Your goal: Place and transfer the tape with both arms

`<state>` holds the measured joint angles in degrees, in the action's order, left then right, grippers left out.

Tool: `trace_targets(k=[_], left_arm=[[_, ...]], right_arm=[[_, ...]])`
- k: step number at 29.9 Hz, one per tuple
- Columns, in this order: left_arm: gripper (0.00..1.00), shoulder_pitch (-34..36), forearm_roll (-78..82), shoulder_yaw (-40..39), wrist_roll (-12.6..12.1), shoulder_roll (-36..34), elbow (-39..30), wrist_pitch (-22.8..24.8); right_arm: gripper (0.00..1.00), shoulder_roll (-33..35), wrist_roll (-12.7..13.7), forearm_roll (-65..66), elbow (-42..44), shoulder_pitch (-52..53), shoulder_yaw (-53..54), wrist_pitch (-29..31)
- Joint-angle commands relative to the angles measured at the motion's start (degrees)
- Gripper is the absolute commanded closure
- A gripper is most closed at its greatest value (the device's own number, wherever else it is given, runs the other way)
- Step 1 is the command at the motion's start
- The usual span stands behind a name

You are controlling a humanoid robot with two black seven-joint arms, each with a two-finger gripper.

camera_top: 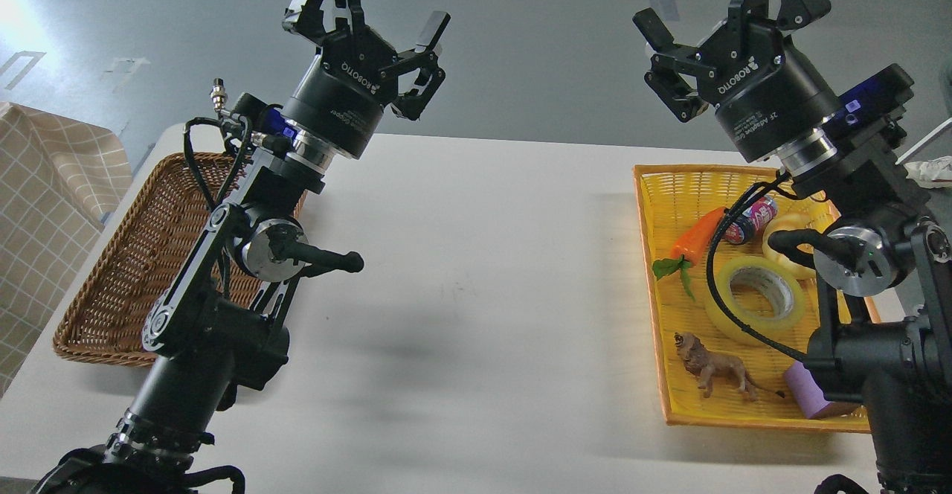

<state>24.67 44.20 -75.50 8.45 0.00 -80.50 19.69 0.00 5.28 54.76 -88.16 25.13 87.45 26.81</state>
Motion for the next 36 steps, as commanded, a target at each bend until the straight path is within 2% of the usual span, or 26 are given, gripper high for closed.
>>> trace_targets(k=[1, 36], left_arm=[[0.02, -0.1, 0.0, 0.0, 0.0, 0.0, 0.1, 0.0], [0.02, -0.1, -0.2, -0.2, 0.1, 0.0, 0.1, 0.1]], right_arm=[[0.00, 0.0, 0.0, 0.0, 0.0, 0.0, 0.0, 0.1], [0.00, 0.0, -0.1, 0.0, 0.1, -0.5, 0.0, 0.0]])
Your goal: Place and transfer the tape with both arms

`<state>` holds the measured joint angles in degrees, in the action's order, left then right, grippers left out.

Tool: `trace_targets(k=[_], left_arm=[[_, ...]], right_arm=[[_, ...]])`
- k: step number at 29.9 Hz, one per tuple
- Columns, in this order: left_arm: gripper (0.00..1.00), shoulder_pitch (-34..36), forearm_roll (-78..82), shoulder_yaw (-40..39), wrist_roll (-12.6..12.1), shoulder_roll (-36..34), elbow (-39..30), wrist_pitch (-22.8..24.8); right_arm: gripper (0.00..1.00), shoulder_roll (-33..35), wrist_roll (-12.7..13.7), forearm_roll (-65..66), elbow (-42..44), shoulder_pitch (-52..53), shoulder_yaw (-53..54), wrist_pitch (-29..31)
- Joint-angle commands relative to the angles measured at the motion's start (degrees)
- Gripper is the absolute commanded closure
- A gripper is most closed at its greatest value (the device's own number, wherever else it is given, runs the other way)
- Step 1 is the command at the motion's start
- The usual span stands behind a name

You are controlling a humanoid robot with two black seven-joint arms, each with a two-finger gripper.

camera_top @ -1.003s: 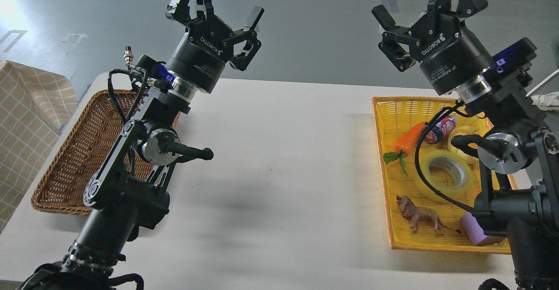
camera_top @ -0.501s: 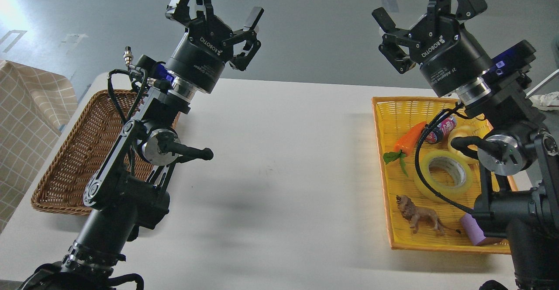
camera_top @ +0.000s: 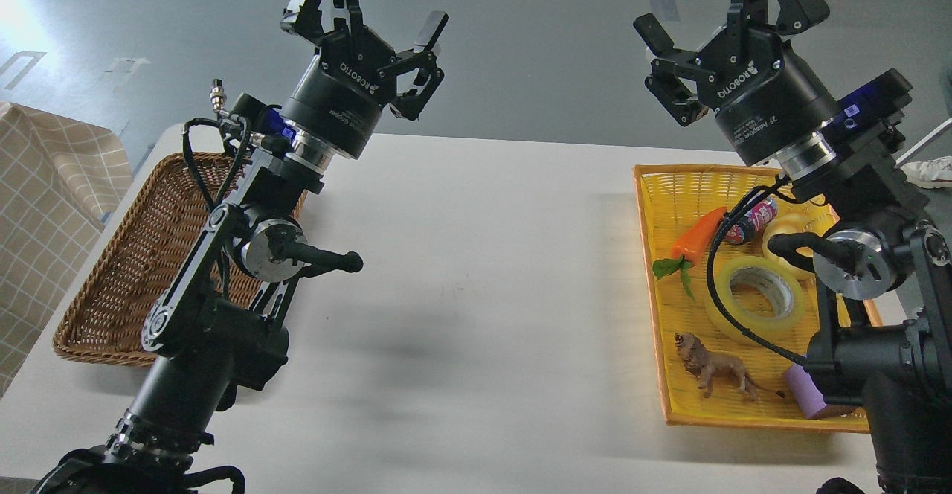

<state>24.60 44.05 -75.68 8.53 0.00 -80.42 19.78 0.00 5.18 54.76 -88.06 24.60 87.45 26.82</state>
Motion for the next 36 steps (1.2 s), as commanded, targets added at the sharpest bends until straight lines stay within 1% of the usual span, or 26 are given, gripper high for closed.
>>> trace_targets(k=[1, 15, 18, 19, 23, 25, 27, 30, 32, 33, 35, 36], left_arm=[[0.02, 0.0, 0.0, 0.0, 0.0, 0.0, 0.0, 0.0], [0.02, -0.1, 0.0, 0.0, 0.0, 0.0, 0.1, 0.0], [0.02, -0.1, 0.0, -0.1, 0.0, 0.0, 0.1, 0.0], [0.02, -0.1, 0.0, -0.1, 0.0, 0.0, 0.1, 0.0], [0.02, -0.2, 0.0, -0.1, 0.0, 0.0, 0.3, 0.0], [0.02, -0.4, 0.0, -0.1, 0.0, 0.0, 0.2, 0.0], [0.02, -0.5, 0.0, -0.1, 0.0, 0.0, 0.3, 0.0], [0.02, -0.4, 0.0, -0.1, 0.0, 0.0, 0.3, 0.0], [0.02, -0.4, 0.0, -0.1, 0.0, 0.0, 0.4, 0.0], [0.02, -0.5, 0.0, -0.1, 0.0, 0.0, 0.4, 0.0], [0.02, -0.5, 0.0, -0.1, 0.0, 0.0, 0.4, 0.0], [0.02, -0.5, 0.0, -0.1, 0.0, 0.0, 0.4, -0.1]], right_arm=[[0.00, 0.0, 0.0, 0.0, 0.0, -0.1, 0.0, 0.0], [0.00, 0.0, 0.0, 0.3, -0.2, 0.0, -0.4, 0.2], [0.00, 0.0, 0.0, 3.6, -0.6, 0.0, -0.5, 0.2], [0.00, 0.5, -0.1, 7.7, -0.9, -0.1, -0.5, 0.2], [0.00, 5.7, -0.1, 17.6, -1.0, -0.2, -0.5, 0.2], [0.00, 8.1, -0.1, 20.0, -1.0, -0.5, -0.5, 0.2], [0.00, 13.2, -0.1, 28.3, -0.9, -1.7, -0.6, 0.2], [0.00, 16.2, -0.2, 37.6, -1.0, -3.7, -0.5, 0.2], [0.00, 16.7, -0.2, 39.9, -0.8, -4.2, -0.4, 0.2], [0.00, 18.3, -0.2, 41.6, -0.7, -4.6, -0.4, -0.1], [0.00, 19.9, -0.2, 41.1, -1.1, -5.0, 0.6, -0.6], [0.00, 20.7, -0.3, 40.7, -1.8, -5.8, 1.4, 0.2]])
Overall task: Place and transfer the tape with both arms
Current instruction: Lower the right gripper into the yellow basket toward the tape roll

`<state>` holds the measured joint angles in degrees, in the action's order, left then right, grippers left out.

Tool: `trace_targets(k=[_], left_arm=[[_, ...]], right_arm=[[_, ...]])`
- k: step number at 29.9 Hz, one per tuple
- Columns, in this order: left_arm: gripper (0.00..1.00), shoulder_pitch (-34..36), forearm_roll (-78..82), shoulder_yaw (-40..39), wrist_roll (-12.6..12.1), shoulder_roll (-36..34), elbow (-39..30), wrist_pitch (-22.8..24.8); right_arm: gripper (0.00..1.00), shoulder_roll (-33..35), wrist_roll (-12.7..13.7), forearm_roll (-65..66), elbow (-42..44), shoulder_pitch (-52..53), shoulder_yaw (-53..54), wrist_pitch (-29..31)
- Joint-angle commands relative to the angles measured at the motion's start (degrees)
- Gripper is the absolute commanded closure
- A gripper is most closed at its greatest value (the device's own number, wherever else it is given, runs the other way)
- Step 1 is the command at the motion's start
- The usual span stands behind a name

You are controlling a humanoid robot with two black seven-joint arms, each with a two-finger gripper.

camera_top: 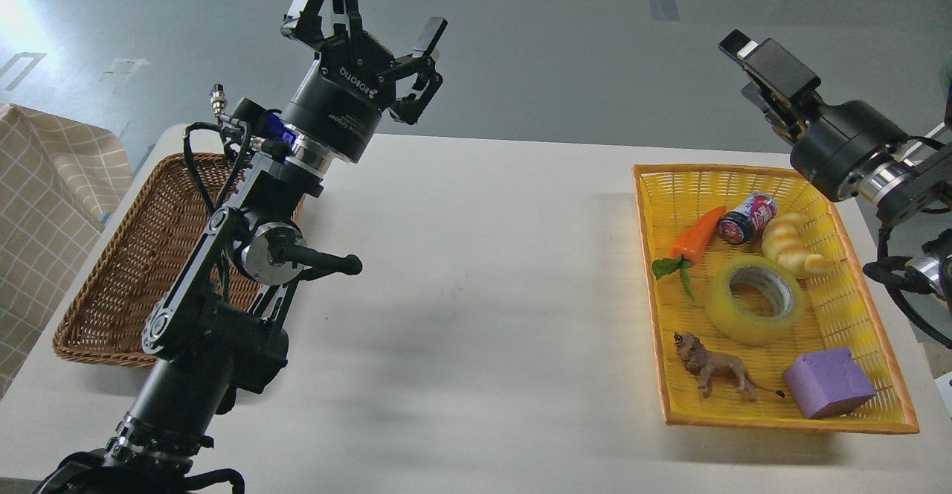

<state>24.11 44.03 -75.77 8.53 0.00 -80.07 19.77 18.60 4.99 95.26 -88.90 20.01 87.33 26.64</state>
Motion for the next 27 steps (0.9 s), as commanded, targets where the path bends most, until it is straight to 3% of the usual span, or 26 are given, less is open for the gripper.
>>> trace_targets(k=[1, 7, 11, 17, 19, 27], left_arm=[[0.02, 0.0, 0.0, 0.0, 0.0, 0.0, 0.1, -0.1], [0.02, -0.9, 0.1, 0.0, 0.0, 0.0, 0.1, 0.0], [0.02, -0.9, 0.0, -0.1, 0.0, 0.0, 0.2, -0.1], [0.02, -1.0, 0.1, 0.1, 0.0, 0.0, 0.2, -0.1], [0.02, -1.0, 0.1, 0.1, 0.0, 0.0, 0.2, -0.1], [0.02, -1.5, 0.2, 0.3, 0.0, 0.0, 0.1, -0.1]], right_arm=[[0.00, 2.1, -0.2, 0.2, -1.0, -1.2, 1.5, 0.3], [0.00, 4.5, -4.5, -10.6, -1.7, -6.6, 10.4, 1.4], [0.00, 10.5, -5.2, -12.6, -0.4, -7.6, 11.7, 1.4], [0.00, 13.0, -5.9, -11.5, 0.8, -11.4, 11.7, 1.4], [0.00, 15.3, -6.0, -5.4, 0.8, -12.2, 11.3, 1.4], [0.00, 13.1, -5.3, 16.3, -0.2, -13.4, 7.9, 1.4]])
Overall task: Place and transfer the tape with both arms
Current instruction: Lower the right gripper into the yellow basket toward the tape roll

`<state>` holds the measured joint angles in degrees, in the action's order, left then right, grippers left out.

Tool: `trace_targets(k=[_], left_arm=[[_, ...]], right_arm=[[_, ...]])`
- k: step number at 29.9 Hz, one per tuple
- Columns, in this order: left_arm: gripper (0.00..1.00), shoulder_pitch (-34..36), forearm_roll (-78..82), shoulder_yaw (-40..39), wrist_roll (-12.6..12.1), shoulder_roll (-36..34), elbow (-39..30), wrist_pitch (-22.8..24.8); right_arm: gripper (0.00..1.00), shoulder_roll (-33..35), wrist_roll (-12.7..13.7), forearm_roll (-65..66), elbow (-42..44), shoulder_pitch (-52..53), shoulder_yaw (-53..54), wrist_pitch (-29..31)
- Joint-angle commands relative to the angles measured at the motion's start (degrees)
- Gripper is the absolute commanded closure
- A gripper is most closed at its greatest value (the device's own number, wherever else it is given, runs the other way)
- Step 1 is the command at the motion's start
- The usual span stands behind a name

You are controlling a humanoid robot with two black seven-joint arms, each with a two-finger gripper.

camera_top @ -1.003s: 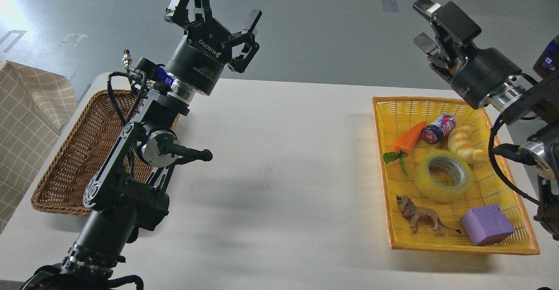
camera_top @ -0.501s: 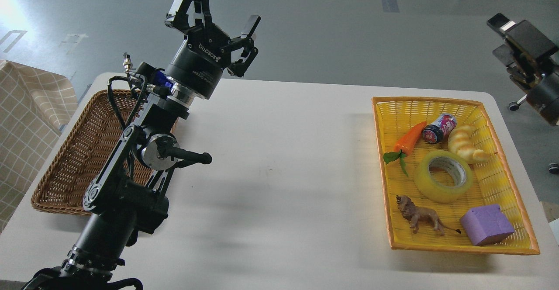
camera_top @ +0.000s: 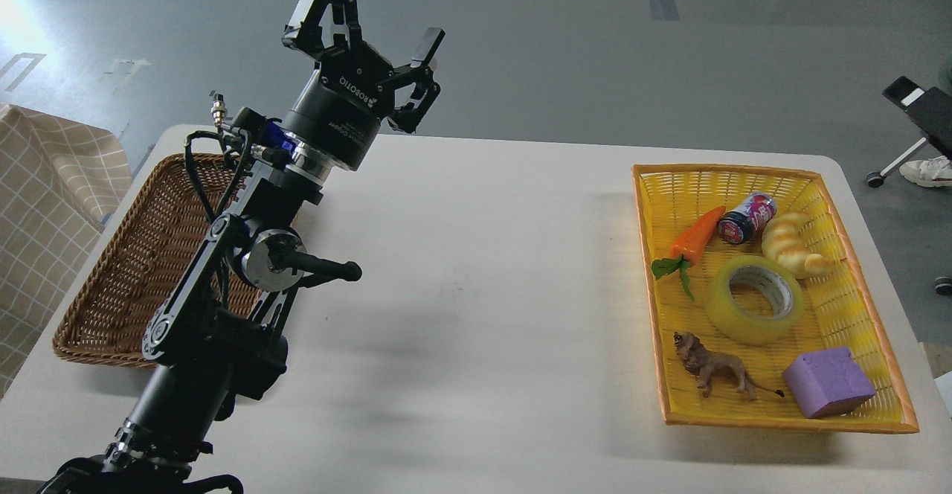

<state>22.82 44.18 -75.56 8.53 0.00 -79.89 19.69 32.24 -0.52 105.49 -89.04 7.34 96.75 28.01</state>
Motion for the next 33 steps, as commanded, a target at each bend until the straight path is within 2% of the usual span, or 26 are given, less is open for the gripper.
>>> trace_targets(k=[1, 6, 10, 14, 21, 33], left_arm=[[0.02, -0.2, 0.0, 0.1, 0.1, 0.0, -0.2, 0.0], [0.02, -0.2, 0.0, 0.1, 0.0, 0.0, -0.1, -0.1], [0.02, -0.2, 0.0, 0.1, 0.0, 0.0, -0.1, -0.2], [0.02, -0.2, 0.0, 0.1, 0.0, 0.0, -0.1, -0.1], [0.02, -0.2, -0.1, 0.0, 0.0, 0.0, 0.1, -0.1], [0.02, -0.2, -0.1, 0.1, -0.1, 0.0, 0.2, -0.2]], right_arm=[[0.00, -0.5, 0.1, 8.6, -0.4, -1.5, -3.3, 0.0], [0.00, -0.6, 0.3, 15.8, -1.6, -1.5, -12.7, 0.0], [0.00, -2.1, 0.3, 19.5, -1.1, -1.4, -18.2, -3.0], [0.00, -2.4, 0.3, 19.5, -0.1, -1.3, -18.9, -3.5], [0.01, -1.6, 0.2, 19.5, 7.3, 0.7, -19.0, -6.7], [0.02, -4.5, 0.2, 19.5, 9.7, 0.0, -21.5, -8.2]])
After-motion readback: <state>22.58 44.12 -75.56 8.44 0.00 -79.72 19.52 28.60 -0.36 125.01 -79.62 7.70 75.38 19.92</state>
